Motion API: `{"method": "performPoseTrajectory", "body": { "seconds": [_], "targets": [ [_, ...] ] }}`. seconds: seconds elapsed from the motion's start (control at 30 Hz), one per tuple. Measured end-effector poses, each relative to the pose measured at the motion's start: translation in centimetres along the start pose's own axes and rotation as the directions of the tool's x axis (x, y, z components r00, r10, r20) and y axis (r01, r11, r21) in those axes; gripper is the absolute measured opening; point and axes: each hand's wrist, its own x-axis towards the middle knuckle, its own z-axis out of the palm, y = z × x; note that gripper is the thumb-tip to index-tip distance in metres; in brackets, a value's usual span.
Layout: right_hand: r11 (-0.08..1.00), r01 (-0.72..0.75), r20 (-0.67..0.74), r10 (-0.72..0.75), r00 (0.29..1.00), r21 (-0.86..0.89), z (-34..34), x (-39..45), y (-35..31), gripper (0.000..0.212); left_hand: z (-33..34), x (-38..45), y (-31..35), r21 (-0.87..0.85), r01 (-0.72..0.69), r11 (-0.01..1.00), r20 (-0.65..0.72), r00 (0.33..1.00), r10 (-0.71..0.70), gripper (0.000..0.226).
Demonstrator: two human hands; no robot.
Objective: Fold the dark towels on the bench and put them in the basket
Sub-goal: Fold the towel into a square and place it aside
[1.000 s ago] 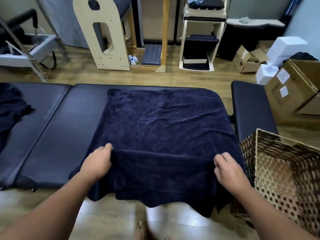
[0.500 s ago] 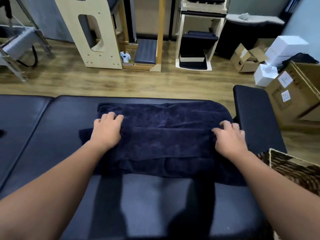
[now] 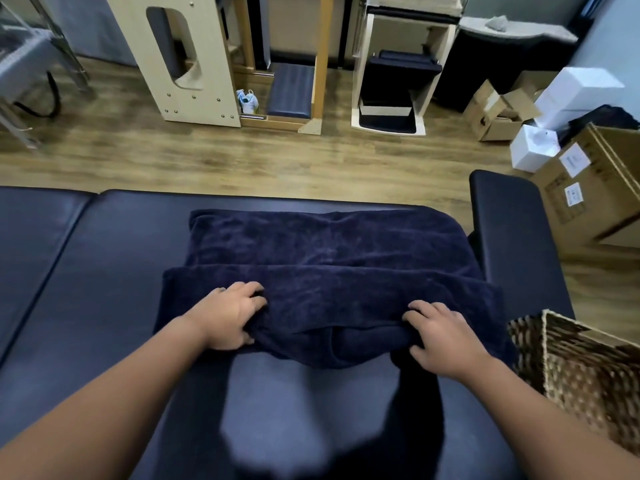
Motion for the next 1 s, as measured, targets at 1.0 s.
{"method": "performPoseTrajectory", "body": {
  "seconds": [1.0],
  "targets": [
    [0.878,-0.245,-0.434,0.424,0.795,0.41,-7.2,10.8,6.6,0.022,-11.2,10.9,-2.6,-0.322,0.405,0.856,-0.397,0.763,-0.511,0.026]
  ]
}}
